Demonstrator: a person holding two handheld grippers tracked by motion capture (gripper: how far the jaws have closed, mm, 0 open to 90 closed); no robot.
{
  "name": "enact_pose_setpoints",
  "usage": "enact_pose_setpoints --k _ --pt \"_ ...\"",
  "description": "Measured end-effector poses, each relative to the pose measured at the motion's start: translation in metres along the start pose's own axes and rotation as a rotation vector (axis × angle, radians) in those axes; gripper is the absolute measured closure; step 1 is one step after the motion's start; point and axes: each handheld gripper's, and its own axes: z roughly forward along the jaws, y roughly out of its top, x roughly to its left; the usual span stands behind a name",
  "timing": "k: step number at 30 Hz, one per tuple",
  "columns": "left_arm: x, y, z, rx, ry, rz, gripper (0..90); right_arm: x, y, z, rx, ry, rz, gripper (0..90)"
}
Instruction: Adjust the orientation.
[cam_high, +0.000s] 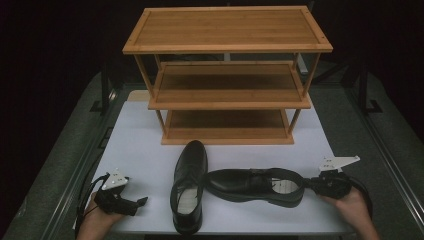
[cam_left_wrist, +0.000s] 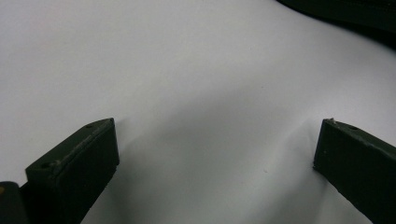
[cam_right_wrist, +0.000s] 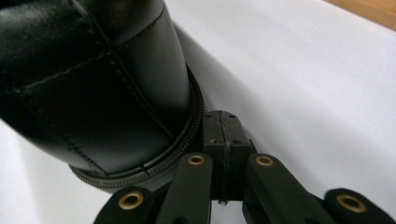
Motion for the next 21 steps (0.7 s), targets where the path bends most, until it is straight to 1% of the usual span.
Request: enact_pose_setpoints --k 5,13,21 --pt "0.000 0.000 0.000 0.000 0.000 0.000 0.0 0.008 -0.006 -0.004 0.006 0.012 -0.006 89.9" --pt "0.000 0.000 0.000 0.000 0.000 0.000 0.0 0.016 -0.011 -0.008 0.013 0.048 -0.009 89.9" --pt "0.000 0.000 0.000 0.000 0.000 0.000 0.0 0.025 -0.014 -0.009 0.030 0.074 -0.032 89.9"
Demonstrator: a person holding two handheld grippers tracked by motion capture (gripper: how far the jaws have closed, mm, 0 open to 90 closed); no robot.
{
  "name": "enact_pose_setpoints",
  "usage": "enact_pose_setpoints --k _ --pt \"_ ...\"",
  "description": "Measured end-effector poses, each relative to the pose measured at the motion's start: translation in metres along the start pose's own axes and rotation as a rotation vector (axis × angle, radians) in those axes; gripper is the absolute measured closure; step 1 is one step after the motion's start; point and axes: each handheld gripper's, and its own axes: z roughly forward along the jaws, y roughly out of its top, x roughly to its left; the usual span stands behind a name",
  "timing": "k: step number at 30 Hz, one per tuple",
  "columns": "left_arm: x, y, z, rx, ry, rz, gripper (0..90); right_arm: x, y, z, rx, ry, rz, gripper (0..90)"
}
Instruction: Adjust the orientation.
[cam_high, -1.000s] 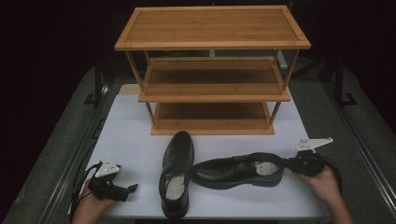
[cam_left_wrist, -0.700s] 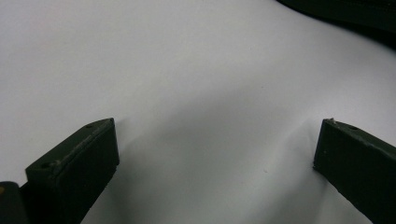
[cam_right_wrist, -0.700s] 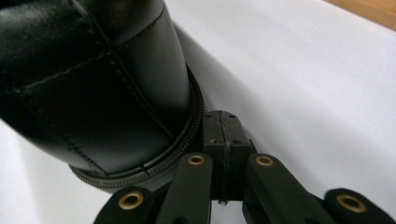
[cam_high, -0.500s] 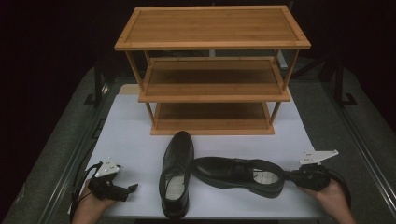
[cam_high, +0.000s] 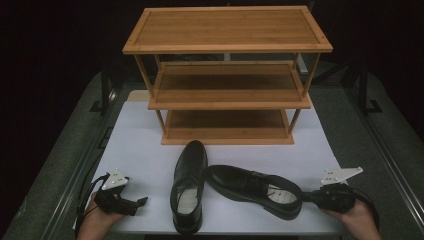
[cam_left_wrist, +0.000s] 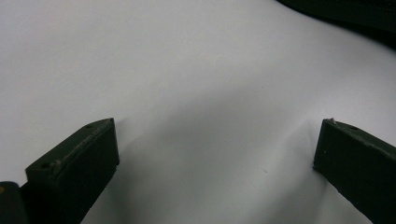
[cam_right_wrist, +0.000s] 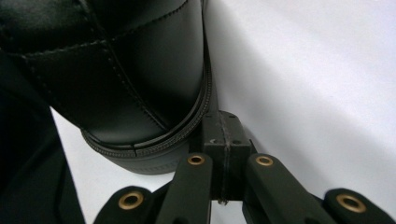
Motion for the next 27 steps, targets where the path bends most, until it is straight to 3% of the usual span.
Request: enact_pose_setpoints --k 16,27 --pt "0.000 0.000 0.000 0.001 -0.001 -0.002 0.0 0.020 -0.001 0.006 0.028 0.120 -0.058 89.9" --pt "0.000 0.000 0.000 0.001 -0.002 -0.001 0.0 0.040 0.016 0.030 0.060 0.199 -0.132 89.9"
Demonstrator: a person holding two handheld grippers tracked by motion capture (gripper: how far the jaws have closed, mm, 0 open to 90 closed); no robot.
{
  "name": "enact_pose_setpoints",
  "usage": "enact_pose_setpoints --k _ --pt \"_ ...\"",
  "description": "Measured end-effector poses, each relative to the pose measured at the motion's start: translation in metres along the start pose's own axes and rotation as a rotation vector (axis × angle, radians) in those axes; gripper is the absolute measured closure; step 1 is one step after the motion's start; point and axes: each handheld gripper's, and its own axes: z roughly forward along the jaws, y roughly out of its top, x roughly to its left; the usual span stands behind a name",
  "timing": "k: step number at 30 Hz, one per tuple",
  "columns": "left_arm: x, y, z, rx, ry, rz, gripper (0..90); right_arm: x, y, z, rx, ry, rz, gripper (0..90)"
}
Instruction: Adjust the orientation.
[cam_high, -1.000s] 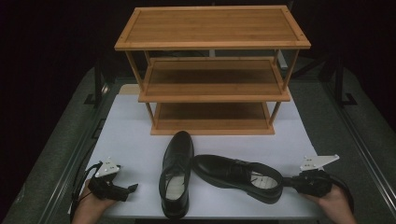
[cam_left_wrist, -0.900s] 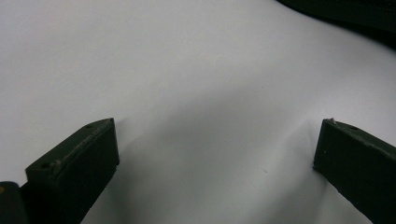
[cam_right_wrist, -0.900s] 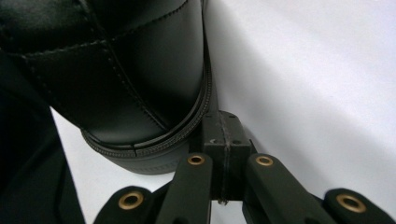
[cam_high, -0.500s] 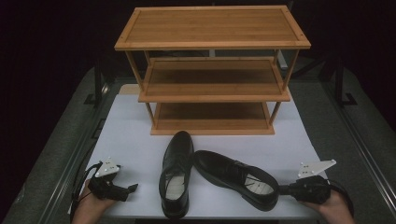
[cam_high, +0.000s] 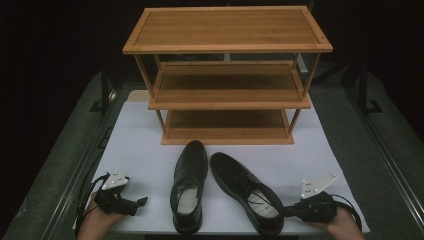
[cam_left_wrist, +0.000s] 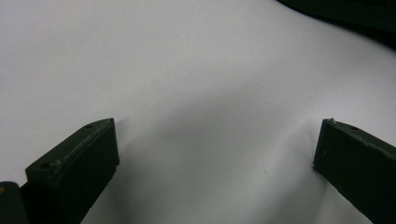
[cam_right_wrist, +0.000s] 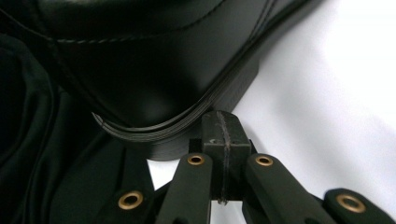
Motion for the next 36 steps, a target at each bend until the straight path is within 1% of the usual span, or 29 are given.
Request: enact_pose_setpoints --k 4,8,11,15,18,20,25,28,30,31,32,33,34,36 --pt "0.000 0.000 0.000 0.000 0.000 0.000 0.0 0.004 0.003 0.008 -0.008 0.034 -0.008 89.9" --pt "0.000 0.000 0.000 0.000 0.000 0.000 0.0 0.008 0.007 0.013 -0.009 0.043 -0.025 89.9" --pt "0.000 0.000 0.000 0.000 0.000 0.000 0.0 0.011 0.013 0.019 -0.009 0.059 -0.046 89.9" --pt "0.000 0.000 0.000 0.000 0.000 0.000 0.0 0.016 0.023 0.028 -0.005 0.064 -0.064 89.9" --pt "0.000 0.000 0.000 0.001 0.000 0.000 0.0 0.019 0.028 0.034 0.001 0.080 -0.084 89.9" --pt "0.000 0.000 0.000 0.001 0.000 0.000 0.0 0.021 0.031 0.038 0.002 0.096 -0.084 89.9" --pt "0.000 0.000 0.000 0.001 0.000 0.000 0.0 0.027 0.040 0.049 0.011 0.121 -0.115 89.9" --pt "0.000 0.000 0.000 0.001 0.000 0.001 0.0 0.028 0.043 0.050 0.015 0.121 -0.131 89.9" --pt "0.000 0.000 0.000 0.000 0.000 0.000 0.0 0.026 0.042 0.044 -0.021 0.098 -0.119 89.9" --pt "0.000 0.000 0.000 0.001 0.000 0.000 0.0 0.025 0.042 0.043 -0.027 0.087 -0.118 89.9" --pt "0.000 0.000 0.000 0.001 -0.001 0.000 0.0 0.023 0.042 0.040 -0.042 0.050 -0.107 89.9" --pt "0.000 0.000 0.000 0.001 -0.001 0.000 0.0 0.021 0.042 0.039 -0.049 0.026 -0.097 89.9" --pt "0.000 0.000 0.000 0.001 -0.001 0.000 0.0 0.019 0.042 0.039 -0.052 -0.008 -0.090 89.9" --pt "0.000 0.000 0.000 0.001 -0.001 0.000 0.0 0.014 0.043 0.041 -0.047 -0.053 -0.078 89.9"
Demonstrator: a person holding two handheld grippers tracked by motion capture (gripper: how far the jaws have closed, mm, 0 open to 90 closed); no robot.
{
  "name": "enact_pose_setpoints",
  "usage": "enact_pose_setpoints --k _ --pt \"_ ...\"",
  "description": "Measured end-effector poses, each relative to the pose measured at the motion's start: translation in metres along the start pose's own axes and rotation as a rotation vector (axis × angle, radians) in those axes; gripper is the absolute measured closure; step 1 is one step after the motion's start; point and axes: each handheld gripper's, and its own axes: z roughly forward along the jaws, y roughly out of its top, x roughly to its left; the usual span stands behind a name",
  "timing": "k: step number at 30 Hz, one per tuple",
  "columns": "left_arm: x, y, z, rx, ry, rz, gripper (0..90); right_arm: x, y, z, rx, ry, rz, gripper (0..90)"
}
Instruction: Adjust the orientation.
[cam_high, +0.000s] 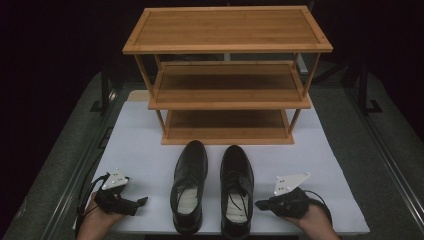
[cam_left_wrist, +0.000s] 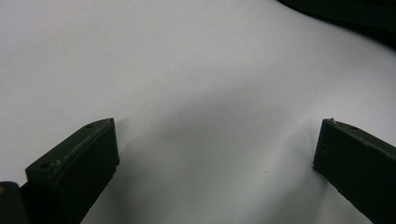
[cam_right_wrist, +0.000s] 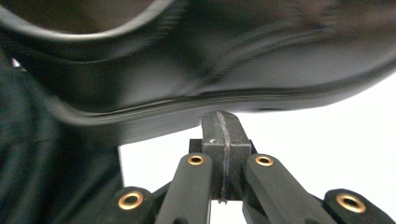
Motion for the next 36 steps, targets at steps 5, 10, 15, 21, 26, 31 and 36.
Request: enact_pose_setpoints --k 5,10,15,21,26,31,36 --pt "0.000 0.000 0.000 -0.001 0.000 0.000 0.0 -0.010 0.007 0.009 -0.009 -0.013 0.008 89.9" --pt "0.000 0.000 0.000 -0.001 0.000 0.000 0.0 -0.010 0.010 0.013 -0.003 -0.018 0.015 89.9" --pt "0.000 0.000 0.000 0.000 0.000 0.000 0.0 -0.009 0.010 0.015 -0.014 -0.039 0.031 89.9" --pt "0.000 0.000 0.000 -0.001 0.000 -0.001 0.0 -0.010 0.014 0.018 -0.011 -0.059 0.039 89.9" --pt "0.000 0.000 0.000 0.000 0.000 -0.001 0.0 -0.004 0.014 0.017 -0.014 -0.048 0.034 89.9" --pt "0.000 0.000 0.000 0.000 0.000 0.000 0.0 0.001 0.021 0.026 -0.014 -0.041 0.026 89.9" --pt "0.000 0.000 0.000 -0.001 0.000 -0.001 0.0 0.002 0.031 0.036 -0.009 -0.045 0.017 89.9"
